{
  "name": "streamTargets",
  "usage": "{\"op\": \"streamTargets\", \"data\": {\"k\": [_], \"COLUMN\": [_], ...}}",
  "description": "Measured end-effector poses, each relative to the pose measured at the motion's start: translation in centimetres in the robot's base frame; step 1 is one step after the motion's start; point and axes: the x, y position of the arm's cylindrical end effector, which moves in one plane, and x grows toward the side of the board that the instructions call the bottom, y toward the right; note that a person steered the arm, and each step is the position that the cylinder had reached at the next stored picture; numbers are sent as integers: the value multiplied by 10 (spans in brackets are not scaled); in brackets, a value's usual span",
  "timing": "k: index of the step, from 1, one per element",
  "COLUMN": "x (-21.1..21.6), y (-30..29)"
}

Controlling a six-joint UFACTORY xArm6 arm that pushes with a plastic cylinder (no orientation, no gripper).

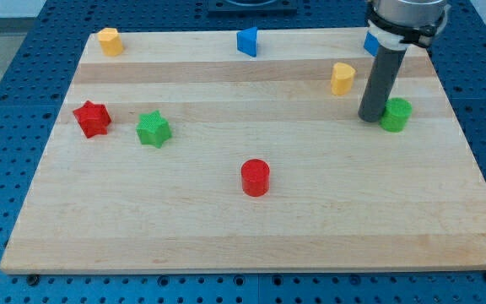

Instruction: Tap the right side of red circle

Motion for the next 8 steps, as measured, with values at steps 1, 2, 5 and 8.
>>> {"op": "streamTargets", "data": {"k": [1, 2, 5, 8], "x": [0, 0, 44, 99], "y": [7, -11, -50, -125]}}
